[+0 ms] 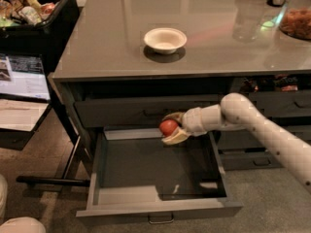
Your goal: Pick apple from middle drawer and place on counter
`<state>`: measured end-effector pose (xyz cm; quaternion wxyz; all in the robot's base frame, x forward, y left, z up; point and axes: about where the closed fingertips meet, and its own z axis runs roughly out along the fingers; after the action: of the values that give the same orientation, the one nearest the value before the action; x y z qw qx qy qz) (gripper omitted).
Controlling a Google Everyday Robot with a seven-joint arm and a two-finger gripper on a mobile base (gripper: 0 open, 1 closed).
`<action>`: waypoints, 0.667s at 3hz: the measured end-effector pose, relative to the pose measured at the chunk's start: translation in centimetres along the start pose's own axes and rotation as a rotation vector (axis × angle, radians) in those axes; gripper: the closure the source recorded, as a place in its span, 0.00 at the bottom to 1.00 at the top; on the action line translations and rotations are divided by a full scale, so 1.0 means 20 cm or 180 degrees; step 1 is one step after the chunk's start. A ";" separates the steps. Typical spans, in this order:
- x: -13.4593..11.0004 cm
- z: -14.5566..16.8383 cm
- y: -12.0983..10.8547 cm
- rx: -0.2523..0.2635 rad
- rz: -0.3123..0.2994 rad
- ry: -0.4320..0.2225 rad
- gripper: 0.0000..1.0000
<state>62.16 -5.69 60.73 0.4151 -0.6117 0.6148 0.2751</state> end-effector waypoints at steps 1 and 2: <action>-0.17 -0.30 -0.12 0.0184 -0.0123 0.0238 1.00; -0.17 -0.30 -0.12 0.0184 -0.0123 0.0238 1.00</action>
Offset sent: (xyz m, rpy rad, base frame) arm 0.0073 -0.0305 0.0432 -0.0556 -0.0362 -0.0341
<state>63.14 -9.23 66.99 0.4145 -0.6210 0.6256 0.2262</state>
